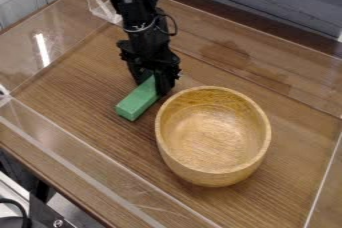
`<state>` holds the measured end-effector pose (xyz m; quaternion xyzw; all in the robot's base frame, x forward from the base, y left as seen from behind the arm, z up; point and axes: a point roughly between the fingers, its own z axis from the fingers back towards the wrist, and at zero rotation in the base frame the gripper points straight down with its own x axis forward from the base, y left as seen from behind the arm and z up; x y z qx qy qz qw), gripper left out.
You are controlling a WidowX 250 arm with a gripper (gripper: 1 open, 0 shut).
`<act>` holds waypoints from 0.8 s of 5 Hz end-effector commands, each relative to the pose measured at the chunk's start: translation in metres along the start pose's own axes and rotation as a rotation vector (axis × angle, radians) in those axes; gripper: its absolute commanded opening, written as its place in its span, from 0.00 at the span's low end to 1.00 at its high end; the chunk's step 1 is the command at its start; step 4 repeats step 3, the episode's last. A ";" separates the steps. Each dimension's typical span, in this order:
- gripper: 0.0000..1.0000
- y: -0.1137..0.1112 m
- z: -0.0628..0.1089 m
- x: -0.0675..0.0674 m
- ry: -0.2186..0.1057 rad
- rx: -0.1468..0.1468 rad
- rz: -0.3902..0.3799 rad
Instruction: Remove the green block from inside the brown bowl and put it on the table
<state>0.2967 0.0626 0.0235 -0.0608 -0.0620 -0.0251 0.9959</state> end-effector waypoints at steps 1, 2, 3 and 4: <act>0.00 0.002 0.012 0.013 -0.040 0.015 -0.014; 0.00 0.003 0.013 0.015 -0.035 0.012 -0.012; 0.00 0.003 0.014 0.017 -0.029 0.009 -0.010; 0.00 0.003 0.014 0.017 -0.029 0.009 -0.010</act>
